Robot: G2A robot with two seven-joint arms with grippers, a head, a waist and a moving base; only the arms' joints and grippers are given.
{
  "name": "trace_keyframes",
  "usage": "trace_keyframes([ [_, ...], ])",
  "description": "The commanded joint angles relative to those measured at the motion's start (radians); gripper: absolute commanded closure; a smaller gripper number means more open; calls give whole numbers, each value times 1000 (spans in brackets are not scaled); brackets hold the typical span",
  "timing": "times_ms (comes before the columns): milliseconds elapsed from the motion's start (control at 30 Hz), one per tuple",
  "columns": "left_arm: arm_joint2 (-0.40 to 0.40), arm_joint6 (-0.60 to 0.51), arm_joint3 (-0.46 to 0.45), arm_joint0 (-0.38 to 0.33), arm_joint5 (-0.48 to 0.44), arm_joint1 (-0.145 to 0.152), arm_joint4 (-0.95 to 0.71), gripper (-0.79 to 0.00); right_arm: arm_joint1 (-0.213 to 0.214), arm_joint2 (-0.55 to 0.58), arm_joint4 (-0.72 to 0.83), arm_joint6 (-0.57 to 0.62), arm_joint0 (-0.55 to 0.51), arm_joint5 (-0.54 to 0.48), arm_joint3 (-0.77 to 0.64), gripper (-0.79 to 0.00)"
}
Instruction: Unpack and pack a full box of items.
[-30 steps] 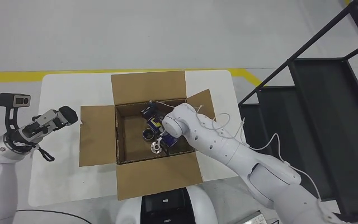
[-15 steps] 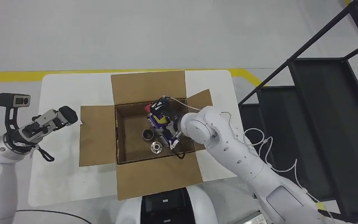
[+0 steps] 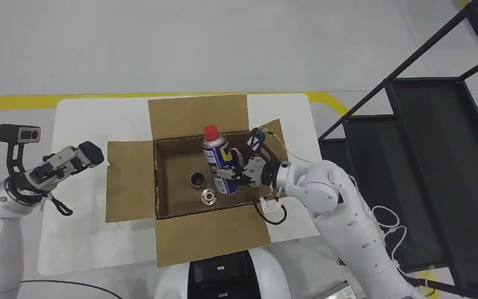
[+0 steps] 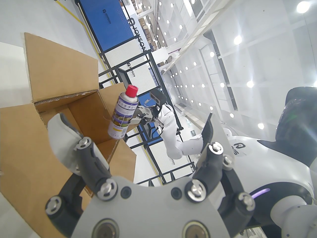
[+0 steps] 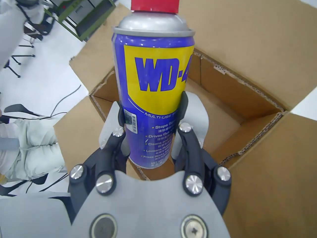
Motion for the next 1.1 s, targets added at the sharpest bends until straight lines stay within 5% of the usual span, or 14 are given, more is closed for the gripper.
trace_keyframes([
  [0, 0, 0, 0, 0, 0, 0, 0, -785, 9, 52, 52, -47, -42, -98, -4, 0],
  [233, 0, 0, 0, 0, 0, 0, 0, -785, 33, 168, 125, -144, -162, -281, -6, 0],
  [1067, 0, 0, 0, 0, 0, 0, 0, -785, 34, 169, 123, -144, -165, -284, -6, 0],
])
